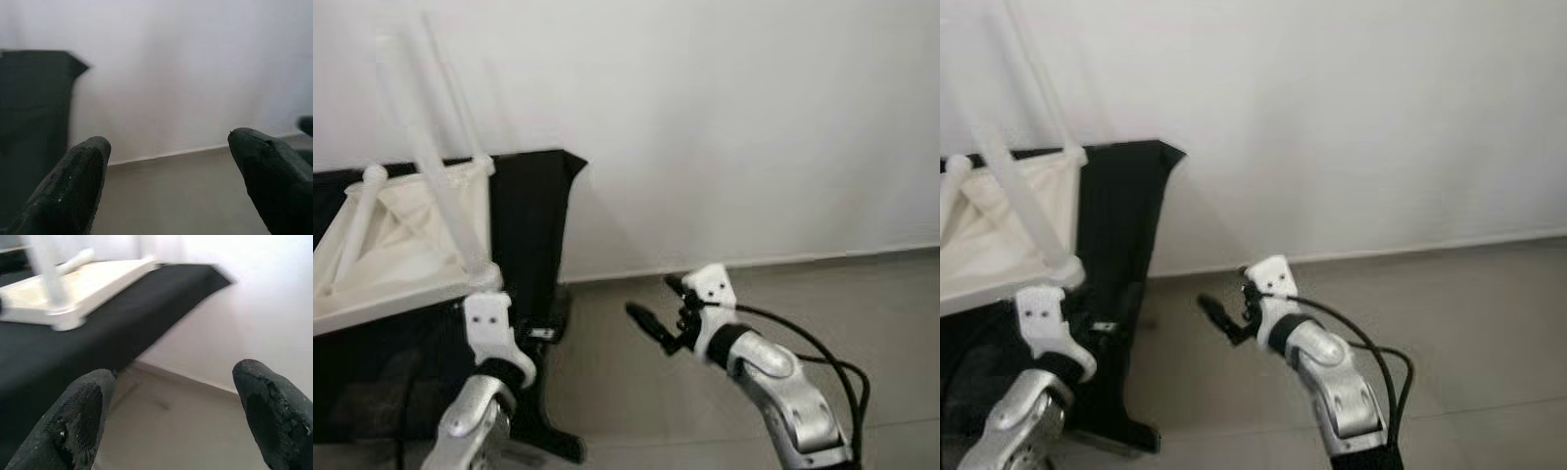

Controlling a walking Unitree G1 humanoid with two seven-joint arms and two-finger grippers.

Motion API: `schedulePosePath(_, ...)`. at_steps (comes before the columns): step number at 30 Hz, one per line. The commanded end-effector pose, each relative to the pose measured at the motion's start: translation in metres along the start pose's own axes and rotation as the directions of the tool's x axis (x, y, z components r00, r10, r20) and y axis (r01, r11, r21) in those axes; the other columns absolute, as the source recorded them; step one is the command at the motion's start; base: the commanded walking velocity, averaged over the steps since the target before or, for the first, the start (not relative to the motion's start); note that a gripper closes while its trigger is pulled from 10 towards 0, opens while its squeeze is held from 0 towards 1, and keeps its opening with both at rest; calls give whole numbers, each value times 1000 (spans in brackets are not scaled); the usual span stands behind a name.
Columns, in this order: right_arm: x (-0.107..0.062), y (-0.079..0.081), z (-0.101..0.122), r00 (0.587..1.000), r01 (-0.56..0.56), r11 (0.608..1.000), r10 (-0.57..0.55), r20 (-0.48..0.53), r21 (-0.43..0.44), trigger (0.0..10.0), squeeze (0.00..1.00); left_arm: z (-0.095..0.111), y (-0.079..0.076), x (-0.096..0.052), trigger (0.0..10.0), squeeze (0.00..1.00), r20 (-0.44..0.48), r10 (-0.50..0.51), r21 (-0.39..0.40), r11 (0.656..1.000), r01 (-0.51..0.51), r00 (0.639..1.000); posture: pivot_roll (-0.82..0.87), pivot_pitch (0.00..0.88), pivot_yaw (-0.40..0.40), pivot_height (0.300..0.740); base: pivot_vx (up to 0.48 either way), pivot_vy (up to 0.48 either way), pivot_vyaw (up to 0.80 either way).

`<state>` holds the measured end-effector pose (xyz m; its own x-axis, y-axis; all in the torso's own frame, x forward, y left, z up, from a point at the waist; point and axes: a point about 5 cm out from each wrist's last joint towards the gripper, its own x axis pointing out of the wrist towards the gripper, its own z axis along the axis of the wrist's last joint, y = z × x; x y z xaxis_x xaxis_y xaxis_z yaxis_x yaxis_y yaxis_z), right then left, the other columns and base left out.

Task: Building children table

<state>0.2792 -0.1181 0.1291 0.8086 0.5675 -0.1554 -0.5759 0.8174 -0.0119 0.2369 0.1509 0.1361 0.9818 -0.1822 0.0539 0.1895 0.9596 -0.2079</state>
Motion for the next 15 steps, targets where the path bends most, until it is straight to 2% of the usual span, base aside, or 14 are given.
schedulePosePath(1,4,4,0,1000,-9,1000,9,1,-8,10000,0,-3,5,-2,10000,0,-15,24,11,1000,-24,1000,-113,0,42,740,0,-409,0)
schedulePosePath(2,4,4,0,1000,-9,1000,9,1,-8,10000,0,-3,5,-2,10000,0,-15,24,11,1000,-24,1000,-113,0,42,740,0,-409,0)
schedulePosePath(9,5,0,-1,1000,-3,1000,3,-2,6,10000,0,-3,5,-3,10000,0,8,47,10,999,-47,999,-119,0,24,740,0,0,0)
schedulePosePath(15,5,1,9,999,-27,998,24,47,57,10000,0,-4,5,1,10000,0,13,4,24,1000,-4,1000,-125,0,19,740,50,0,0)
